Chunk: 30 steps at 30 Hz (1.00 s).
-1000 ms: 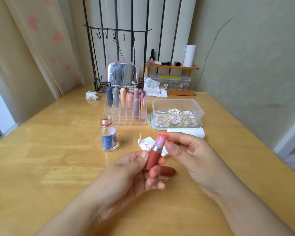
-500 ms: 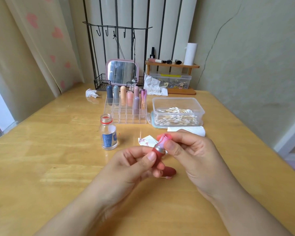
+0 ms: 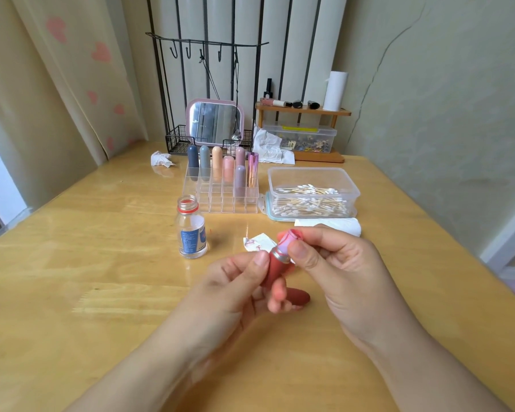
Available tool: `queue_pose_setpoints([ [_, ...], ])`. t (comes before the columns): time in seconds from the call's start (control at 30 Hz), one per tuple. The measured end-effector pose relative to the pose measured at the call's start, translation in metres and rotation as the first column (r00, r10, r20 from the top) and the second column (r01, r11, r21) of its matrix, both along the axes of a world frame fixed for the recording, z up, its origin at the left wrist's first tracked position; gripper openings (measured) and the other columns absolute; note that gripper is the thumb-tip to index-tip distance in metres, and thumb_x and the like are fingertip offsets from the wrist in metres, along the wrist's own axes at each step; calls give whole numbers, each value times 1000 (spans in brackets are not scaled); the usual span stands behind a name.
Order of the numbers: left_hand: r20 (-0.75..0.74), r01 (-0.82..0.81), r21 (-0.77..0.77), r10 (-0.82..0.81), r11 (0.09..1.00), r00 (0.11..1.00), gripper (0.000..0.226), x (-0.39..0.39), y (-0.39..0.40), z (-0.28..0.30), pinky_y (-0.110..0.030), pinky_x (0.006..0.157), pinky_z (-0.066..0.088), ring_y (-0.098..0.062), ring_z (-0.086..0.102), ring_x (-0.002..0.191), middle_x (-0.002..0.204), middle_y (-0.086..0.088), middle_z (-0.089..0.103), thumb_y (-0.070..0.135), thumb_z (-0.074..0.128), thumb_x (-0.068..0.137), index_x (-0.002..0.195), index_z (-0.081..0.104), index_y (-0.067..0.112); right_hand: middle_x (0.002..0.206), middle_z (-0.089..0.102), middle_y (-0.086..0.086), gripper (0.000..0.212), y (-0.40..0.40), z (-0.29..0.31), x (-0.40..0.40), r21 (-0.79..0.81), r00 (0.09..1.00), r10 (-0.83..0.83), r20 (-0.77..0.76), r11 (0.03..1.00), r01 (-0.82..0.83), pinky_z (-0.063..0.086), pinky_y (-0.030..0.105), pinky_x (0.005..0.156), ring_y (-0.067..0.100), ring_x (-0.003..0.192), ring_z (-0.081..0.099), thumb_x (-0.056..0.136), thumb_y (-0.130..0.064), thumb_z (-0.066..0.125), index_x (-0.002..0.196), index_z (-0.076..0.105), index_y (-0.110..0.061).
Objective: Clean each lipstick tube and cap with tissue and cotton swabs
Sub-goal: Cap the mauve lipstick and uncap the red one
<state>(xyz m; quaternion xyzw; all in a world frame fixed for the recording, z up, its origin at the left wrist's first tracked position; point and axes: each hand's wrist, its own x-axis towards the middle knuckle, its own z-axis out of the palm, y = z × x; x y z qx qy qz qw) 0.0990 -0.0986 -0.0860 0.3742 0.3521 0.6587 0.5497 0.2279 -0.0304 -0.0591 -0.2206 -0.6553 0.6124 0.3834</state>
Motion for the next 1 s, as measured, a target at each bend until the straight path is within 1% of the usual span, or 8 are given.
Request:
queue_pose_setpoints([
  [0.1, -63, -69, 97, 76, 993, 995, 29, -3, 1, -2, -24, 64, 53, -17, 62, 59, 65, -11, 60, 32, 82, 65, 79, 70, 9, 80, 71, 4, 19, 2, -1, 1, 56, 999, -42, 1, 998, 41, 54, 40, 57, 19, 71, 65, 73, -35, 73, 81, 75, -19],
  [0.17, -111, -127, 130, 141, 983, 984, 32, -5, 2, -5, -21, 65, 52, -14, 63, 66, 71, -6, 65, 34, 89, 54, 76, 71, 18, 85, 73, 2, 16, 3, -1, 2, 93, 998, -56, 20, 994, 54, 56, 32, 65, 15, 80, 67, 74, -34, 69, 81, 75, -21],
  [0.3, -86, -52, 49, 56, 997, 995, 15, -2, 2, -3, -27, 67, 54, -19, 65, 66, 75, -12, 65, 23, 71, 80, 85, 69, 9, 77, 72, 1, 11, 1, 3, 1, 84, 999, -46, -5, 995, 46, 54, 23, 63, 16, 70, 64, 71, -29, 71, 75, 76, -20],
  [0.4, -48, 48, -29, -49, 998, 998, 33, 0, 1, -1, -31, 67, 54, -19, 61, 62, 70, -14, 63, 33, 52, 89, 85, 73, 8, 62, 64, 9, 9, -1, 4, 1, 46, 1000, -6, 2, 999, 6, 49, 28, 52, 19, 52, 57, 74, -29, 71, 73, 74, -21],
  [0.5, -17, 12, 37, -11, 999, 1000, 24, -2, 0, 0, -25, 62, 53, -18, 59, 57, 63, -13, 56, 21, 64, 88, 75, 67, 2, 63, 63, 15, 11, -1, 2, 1, 47, 1000, 3, 22, 999, -4, 48, 43, 59, 21, 60, 61, 77, -32, 71, 77, 74, -22],
  [0.7, -103, -156, 134, 171, 979, 980, 34, -6, 2, -6, -25, 73, 54, -14, 66, 76, 80, -4, 70, 29, 90, 48, 75, 71, 21, 81, 73, 2, 9, 3, 1, 1, 103, 998, -39, -39, 994, 43, 53, 21, 78, 16, 86, 67, 76, -27, 72, 75, 76, -18],
  [0.87, -187, -234, 160, 262, 959, 947, 21, -2, 3, -7, -19, 68, 52, -11, 63, 74, 75, 0, 69, 15, 80, 57, 71, 69, 26, 78, 73, 2, 8, 2, 1, -1, 50, 999, -22, -40, 998, 24, 52, 18, 75, 12, 85, 69, 74, -24, 72, 72, 75, -17],
  [1.0, -144, -59, 73, 69, 996, 987, 18, -4, 3, -5, -26, 71, 54, -18, 66, 71, 79, -9, 66, 20, 70, 75, 87, 69, 8, 69, 70, 0, 8, 0, 5, 0, 28, 997, -14, -72, 999, 16, 50, 16, 61, 11, 65, 65, 70, -19, 68, 69, 73, -14],
])
